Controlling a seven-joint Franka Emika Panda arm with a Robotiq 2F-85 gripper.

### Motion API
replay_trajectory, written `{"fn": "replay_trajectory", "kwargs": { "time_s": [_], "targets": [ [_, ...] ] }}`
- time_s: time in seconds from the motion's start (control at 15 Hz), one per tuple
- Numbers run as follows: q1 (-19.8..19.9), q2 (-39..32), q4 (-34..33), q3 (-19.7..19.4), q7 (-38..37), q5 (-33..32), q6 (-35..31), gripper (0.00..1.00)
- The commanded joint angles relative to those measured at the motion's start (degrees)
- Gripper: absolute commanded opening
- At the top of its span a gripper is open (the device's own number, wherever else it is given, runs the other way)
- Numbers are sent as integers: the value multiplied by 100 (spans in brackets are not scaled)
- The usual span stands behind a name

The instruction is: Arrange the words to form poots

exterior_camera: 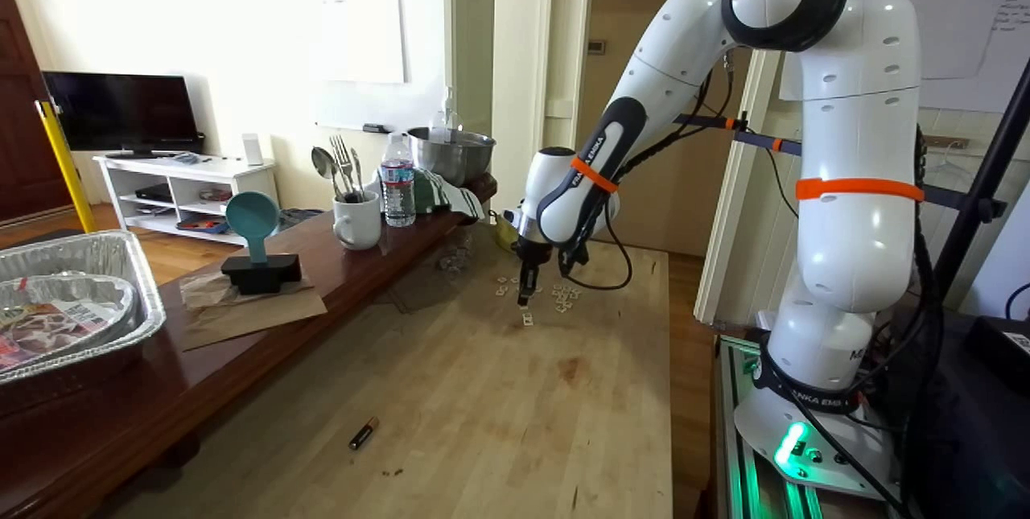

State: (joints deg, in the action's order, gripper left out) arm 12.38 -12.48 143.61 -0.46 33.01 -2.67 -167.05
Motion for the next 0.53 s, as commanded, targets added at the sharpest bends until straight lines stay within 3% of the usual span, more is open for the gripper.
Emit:
{"fn": "replay_trajectory", "kwargs": {
  "time_s": [0.0,0.47],
  "targets": [
    [189,111,34,179,189,144,-274,0],
    [206,14,-67,17,46,-71,-543,0]
  ]
}}
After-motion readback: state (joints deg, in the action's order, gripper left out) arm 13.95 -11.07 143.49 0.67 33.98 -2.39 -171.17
